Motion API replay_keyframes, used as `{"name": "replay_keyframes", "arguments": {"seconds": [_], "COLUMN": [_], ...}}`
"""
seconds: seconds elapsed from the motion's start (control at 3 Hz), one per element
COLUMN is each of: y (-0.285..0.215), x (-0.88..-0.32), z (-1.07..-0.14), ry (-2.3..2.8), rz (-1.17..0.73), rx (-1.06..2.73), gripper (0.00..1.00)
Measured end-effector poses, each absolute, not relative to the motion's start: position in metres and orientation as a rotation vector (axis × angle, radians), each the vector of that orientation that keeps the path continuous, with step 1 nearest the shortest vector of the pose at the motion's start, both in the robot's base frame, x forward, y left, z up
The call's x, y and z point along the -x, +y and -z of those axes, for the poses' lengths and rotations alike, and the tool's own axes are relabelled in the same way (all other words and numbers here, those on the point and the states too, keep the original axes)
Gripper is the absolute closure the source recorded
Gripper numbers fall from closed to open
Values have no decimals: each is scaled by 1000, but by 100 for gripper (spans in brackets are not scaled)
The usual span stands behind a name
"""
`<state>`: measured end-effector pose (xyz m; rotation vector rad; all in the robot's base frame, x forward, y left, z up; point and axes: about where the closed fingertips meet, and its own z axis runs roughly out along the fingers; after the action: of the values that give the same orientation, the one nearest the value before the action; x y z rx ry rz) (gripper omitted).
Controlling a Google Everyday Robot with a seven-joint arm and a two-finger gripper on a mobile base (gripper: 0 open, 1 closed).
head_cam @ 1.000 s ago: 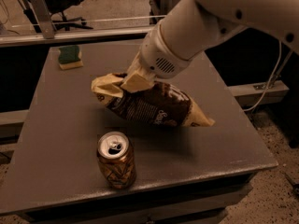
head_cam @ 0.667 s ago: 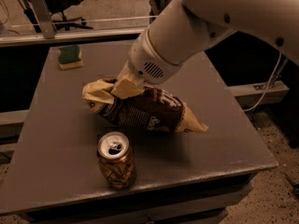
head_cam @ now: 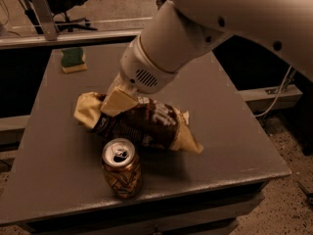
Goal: Move brown chip bag near orange can
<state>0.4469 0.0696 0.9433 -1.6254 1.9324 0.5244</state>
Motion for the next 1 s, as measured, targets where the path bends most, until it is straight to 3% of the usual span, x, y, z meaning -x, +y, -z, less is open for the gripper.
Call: {"name": "replay_keyframes", "arguments": {"seconds": [0.33, 1.0], "y": [73, 36], "x": [-446, -492], "z": [-940, -947], "ry": [1937, 1902], "rz": [-549, -572], "rx": [1633, 1538], "gripper": [4, 0]}}
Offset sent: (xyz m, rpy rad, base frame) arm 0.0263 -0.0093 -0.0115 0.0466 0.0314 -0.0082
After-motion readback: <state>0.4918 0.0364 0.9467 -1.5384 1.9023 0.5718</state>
